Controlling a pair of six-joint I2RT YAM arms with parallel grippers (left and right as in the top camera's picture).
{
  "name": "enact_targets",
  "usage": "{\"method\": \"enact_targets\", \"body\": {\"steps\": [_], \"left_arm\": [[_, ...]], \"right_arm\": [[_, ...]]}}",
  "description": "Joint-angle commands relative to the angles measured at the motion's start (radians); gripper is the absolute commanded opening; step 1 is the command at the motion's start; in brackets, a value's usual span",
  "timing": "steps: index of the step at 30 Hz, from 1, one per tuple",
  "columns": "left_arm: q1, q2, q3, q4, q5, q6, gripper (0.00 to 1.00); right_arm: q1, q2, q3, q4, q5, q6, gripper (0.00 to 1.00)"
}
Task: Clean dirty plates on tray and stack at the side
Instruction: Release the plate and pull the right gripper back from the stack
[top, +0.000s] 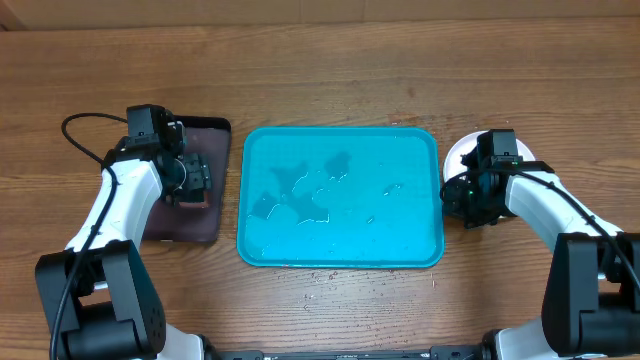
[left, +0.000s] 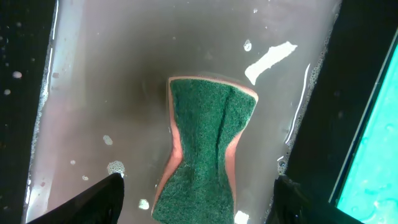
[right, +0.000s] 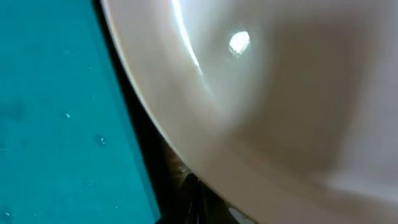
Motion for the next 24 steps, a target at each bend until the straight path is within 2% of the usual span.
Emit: {"method": "enact_targets", "body": {"steps": [1, 14, 24], "left_arm": [[0.003, -0.024, -0.009, 0.000, -0.002, -0.019, 0.77], [0.003, -0.024, -0.009, 0.000, -0.003, -0.018, 0.77], [0.003, -0.024, -0.009, 0.000, -0.003, -0.018, 0.77]], "right_arm": [[0.019, -0.018, -0.006, 0.033, -0.054, -0.044, 0.04], [0.171, -0.018, -0.006, 0.142, -0.055, -0.052, 0.04], [0.180, -0.018, -0.006, 0.211, -0.056, -0.047, 0.04]]}}
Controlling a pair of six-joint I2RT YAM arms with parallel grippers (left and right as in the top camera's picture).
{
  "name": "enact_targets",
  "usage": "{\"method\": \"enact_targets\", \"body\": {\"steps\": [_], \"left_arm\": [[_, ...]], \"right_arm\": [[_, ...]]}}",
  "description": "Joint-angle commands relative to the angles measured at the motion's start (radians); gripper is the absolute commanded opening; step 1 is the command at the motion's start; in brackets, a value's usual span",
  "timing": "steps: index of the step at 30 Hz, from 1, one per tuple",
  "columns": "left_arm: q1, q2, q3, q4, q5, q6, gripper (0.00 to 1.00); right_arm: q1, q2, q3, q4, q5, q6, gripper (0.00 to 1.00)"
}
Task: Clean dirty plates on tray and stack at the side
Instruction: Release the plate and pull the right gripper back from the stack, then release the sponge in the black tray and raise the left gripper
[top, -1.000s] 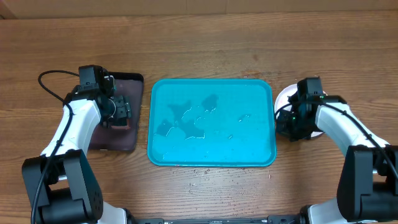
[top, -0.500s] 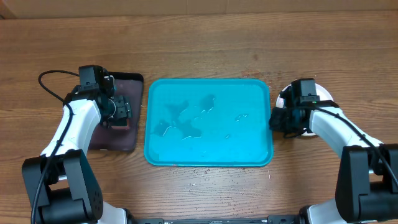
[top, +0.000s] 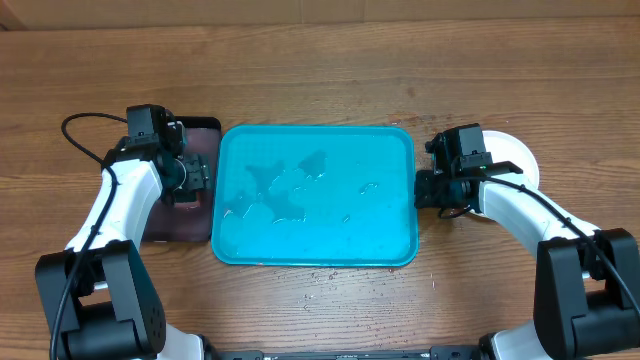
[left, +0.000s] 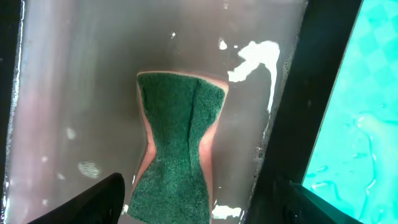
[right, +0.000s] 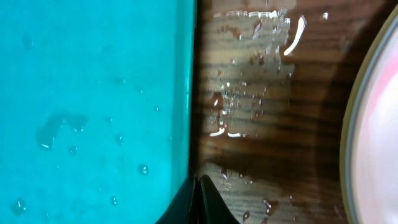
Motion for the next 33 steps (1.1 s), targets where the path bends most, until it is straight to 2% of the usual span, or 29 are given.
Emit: {"method": "enact_targets", "body": {"steps": [1, 11, 14, 17, 22, 24, 25, 26, 28, 29, 30, 33], "left_arm": [[0.003, -0.024, -0.009, 0.000, -0.003, -0.018, 0.77], [0.003, -0.024, -0.009, 0.000, -0.003, -0.018, 0.76], [0.003, -0.024, -0.009, 0.000, -0.003, -0.018, 0.75], [0.003, -0.027, 0.001, -0.012, 0.013, -0.019, 0.75], [0.003, -0.045, 0.048, -0.041, 0.088, -0.019, 0.79], [0.003, -0.058, 0.068, -0.050, 0.114, -0.018, 0.85], [0.003, -0.064, 0.079, -0.062, 0.122, -0.018, 0.92], [0.003, -0.071, 0.092, -0.084, 0.122, -0.022, 1.00], [0.004, -0.086, 0.124, -0.150, 0.121, -0.025, 1.00], [0.005, -0.095, 0.143, -0.195, 0.121, -0.026, 1.00], [0.005, -0.104, 0.153, -0.227, 0.122, -0.027, 1.00], [0.005, -0.148, 0.154, -0.303, 0.121, -0.046, 1.00]], "right_arm": [[0.013, -0.018, -0.005, 0.027, -0.037, -0.003, 0.04], [0.020, -0.018, -0.005, 0.064, -0.063, -0.010, 0.05], [0.019, -0.018, -0.003, 0.076, -0.049, -0.011, 0.13], [0.019, -0.019, 0.025, 0.071, -0.019, -0.011, 0.16], [0.019, -0.022, 0.143, -0.008, 0.013, -0.024, 0.24], [0.020, -0.022, 0.201, -0.053, 0.013, -0.045, 0.31], [0.019, -0.022, 0.236, -0.085, 0.013, -0.059, 0.34], [0.019, -0.022, 0.266, -0.116, 0.015, -0.068, 0.42], [0.019, -0.023, 0.332, -0.209, 0.035, -0.066, 0.60], [0.019, -0.022, 0.370, -0.269, 0.039, -0.066, 0.88], [0.018, -0.023, 0.389, -0.295, 0.039, -0.066, 1.00], [0.019, -0.042, 0.419, -0.338, 0.039, -0.065, 1.00]]}}
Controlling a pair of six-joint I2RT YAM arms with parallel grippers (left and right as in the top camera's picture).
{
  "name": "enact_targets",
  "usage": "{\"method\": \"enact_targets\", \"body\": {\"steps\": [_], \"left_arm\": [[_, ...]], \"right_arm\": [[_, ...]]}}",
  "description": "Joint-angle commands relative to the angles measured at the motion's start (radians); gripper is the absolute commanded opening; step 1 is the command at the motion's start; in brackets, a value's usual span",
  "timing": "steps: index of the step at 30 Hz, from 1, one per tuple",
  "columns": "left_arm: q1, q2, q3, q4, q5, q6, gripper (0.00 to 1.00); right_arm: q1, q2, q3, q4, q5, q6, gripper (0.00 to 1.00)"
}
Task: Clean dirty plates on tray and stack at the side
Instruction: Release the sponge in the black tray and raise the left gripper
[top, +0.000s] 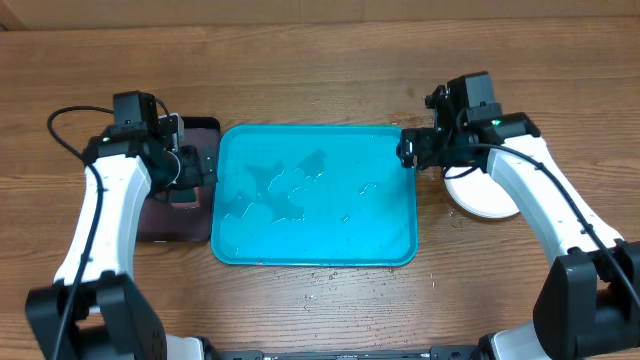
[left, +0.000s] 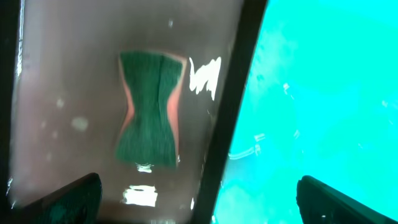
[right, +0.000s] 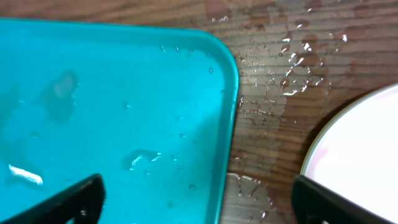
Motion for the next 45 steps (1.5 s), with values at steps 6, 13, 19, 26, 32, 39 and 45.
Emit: {"method": "enact_targets", "body": {"steps": [6, 13, 19, 26, 32, 39, 45], "left_arm": [[0.005, -0.204, -0.045, -0.095, 0.029, -0.043, 1.00], [0.005, -0.494, -0.246, 0.031, 0.047, -0.031, 1.00], [0.005, -0.758, -0.412, 0.111, 0.075, -0.055, 1.00], [0.005, -0.877, -0.496, 0.109, 0.074, -0.133, 1.00], [0.005, -0.858, -0.496, 0.106, 0.074, -0.133, 1.00], [0.005, -0.839, -0.496, 0.106, 0.074, -0.133, 1.00], [0.005, -0.822, -0.496, 0.105, 0.074, -0.133, 1.00]], "right_arm": [[0.005, -0.134, 0.031, -0.072, 0.077, 0.032, 1.00], [0.005, -0.330, -0.063, -0.061, 0.120, 0.052, 1.00], [0.005, -0.602, -0.224, 0.001, 0.163, 0.052, 1.00], [0.005, -0.866, -0.344, 0.004, 0.181, 0.052, 1.00], [0.005, -0.905, -0.344, -0.005, 0.181, 0.052, 1.00], [0.005, -0.872, -0.344, -0.005, 0.181, 0.052, 1.00], [0.005, -0.826, -0.344, -0.008, 0.182, 0.051, 1.00]]}}
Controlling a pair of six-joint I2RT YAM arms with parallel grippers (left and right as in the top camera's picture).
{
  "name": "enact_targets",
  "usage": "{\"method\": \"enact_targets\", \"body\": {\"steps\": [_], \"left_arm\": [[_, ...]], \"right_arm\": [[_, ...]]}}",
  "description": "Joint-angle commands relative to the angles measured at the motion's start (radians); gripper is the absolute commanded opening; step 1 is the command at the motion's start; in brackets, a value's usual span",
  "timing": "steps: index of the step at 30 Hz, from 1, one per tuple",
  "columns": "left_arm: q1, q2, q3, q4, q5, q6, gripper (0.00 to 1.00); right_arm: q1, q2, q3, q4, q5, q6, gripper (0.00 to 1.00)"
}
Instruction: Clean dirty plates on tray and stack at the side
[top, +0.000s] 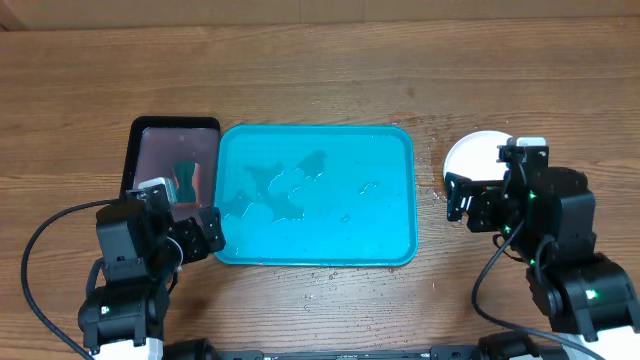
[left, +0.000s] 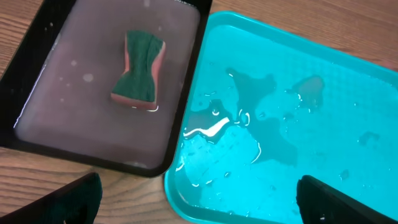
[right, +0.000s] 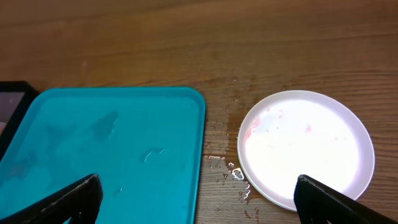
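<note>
The teal tray (top: 315, 195) lies at the table's centre, wet with puddles and holding no plates. A white plate (right: 308, 146) with faint pink smears sits on the wood to the tray's right, partly hidden by the right arm in the overhead view. A green and orange sponge (left: 139, 68) lies in the black basin (top: 140, 135) of murky water on the left. My left gripper (left: 199, 205) hangs open high over the tray's near left corner. My right gripper (right: 196, 202) hangs open above the gap between tray and plate. Neither holds anything.
Water drops (right: 227, 168) spot the wood between the tray and the plate. The basin touches the tray's left edge. Both arm bases (top: 125, 290) stand at the table's near edge, with bare wood along the far side.
Both arms have drawn back from over the table to the near edge and now sit higher. Both grippers remain open and hold nothing. Tray, basin and sponge lie as before.
First my left gripper hung open over the sponge in the basin, and my right was low at the plate's rim beside the tray. Then the tray stood further left against the basin, my right gripper shut at its right edge. Later both grippers were open and higher, now withdrawn.
</note>
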Motion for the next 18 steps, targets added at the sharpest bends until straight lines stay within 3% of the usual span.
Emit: {"method": "enact_targets", "body": {"steps": [1, 6, 10, 18], "left_arm": [[0.005, 0.010, -0.010, 0.003, 0.014, -0.017, 1.00], [0.005, 0.023, -0.010, 0.003, 0.014, -0.017, 1.00], [0.005, 0.031, -0.010, 0.003, 0.014, -0.017, 1.00], [0.005, 0.032, -0.010, 0.001, 0.014, -0.017, 1.00]], "right_arm": [[0.005, 0.024, -0.010, -0.003, 0.010, 0.003, 1.00], [0.002, 0.022, -0.021, 0.038, 0.025, -0.005, 1.00], [0.000, -0.066, -0.079, 0.179, 0.049, -0.005, 1.00], [0.000, -0.369, -0.396, 0.562, 0.054, -0.004, 1.00]]}}
